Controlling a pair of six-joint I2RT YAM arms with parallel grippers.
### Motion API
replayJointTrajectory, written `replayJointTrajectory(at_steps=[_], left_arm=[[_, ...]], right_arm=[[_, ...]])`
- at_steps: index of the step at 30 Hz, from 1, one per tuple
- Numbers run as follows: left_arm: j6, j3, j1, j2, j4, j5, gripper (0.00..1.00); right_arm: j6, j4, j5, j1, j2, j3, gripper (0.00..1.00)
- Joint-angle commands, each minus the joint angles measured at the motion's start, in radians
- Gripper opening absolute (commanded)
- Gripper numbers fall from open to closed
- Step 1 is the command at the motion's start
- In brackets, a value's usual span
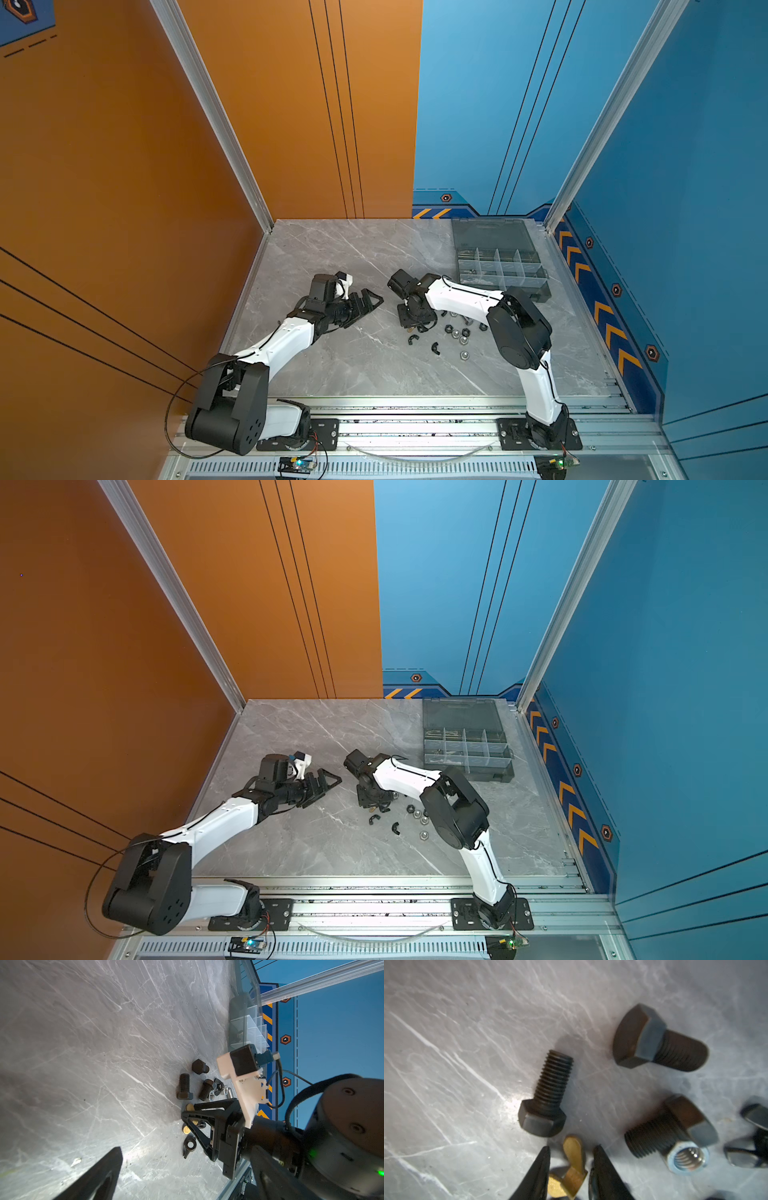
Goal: Sort the screws and nuts into containers
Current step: Pick up the nut from the center of the table.
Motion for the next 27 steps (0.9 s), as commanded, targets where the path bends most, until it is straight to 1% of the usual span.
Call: replayJointTrajectory(at_steps=[1,7,12,17,20,23,26,27], left_arm=[[-0.003,-0.004,0.005,-0.011,0.013,0.019,0.98],[0.000,-0.005,0.007,-0.008,0.014,0.021,0.98],[0.000,-0.008,0.009,-0.006,0.021,0.025,0.98],[0.000,-0.008,0.011,-0.006,0.021,0.025,0.98],[0.000,-0.008,0.012,-0.006,0.020,0.025,0.98],[0.000,-0.008,0.014,-0.006,0.021,0.025,0.98],[-0.003,-0.010,0.013,-0.007,0.024,0.025,0.98],[-0.003,-0.010,0.013,-0.004,0.027,0.027,0.98]], right_arm=[[0.020,-0.081,0.038,0.007,-0.009,0.008,0.38],[0.035,-0.090,0.037,0.009,-0.003,0.010,0.35],[0.036,-0.092,0.033,0.009,0.008,0.009,0.25],[0.037,-0.092,0.029,0.005,0.018,0.014,0.19],[0.038,-0.092,0.032,0.004,0.017,0.010,0.11],[0.037,-0.084,0.036,-0.003,0.004,0.002,0.00],[0.031,-0.044,0.011,-0.022,-0.019,-0.024,0.00],[0.024,-0.022,-0.011,-0.031,-0.051,-0.033,0.00]])
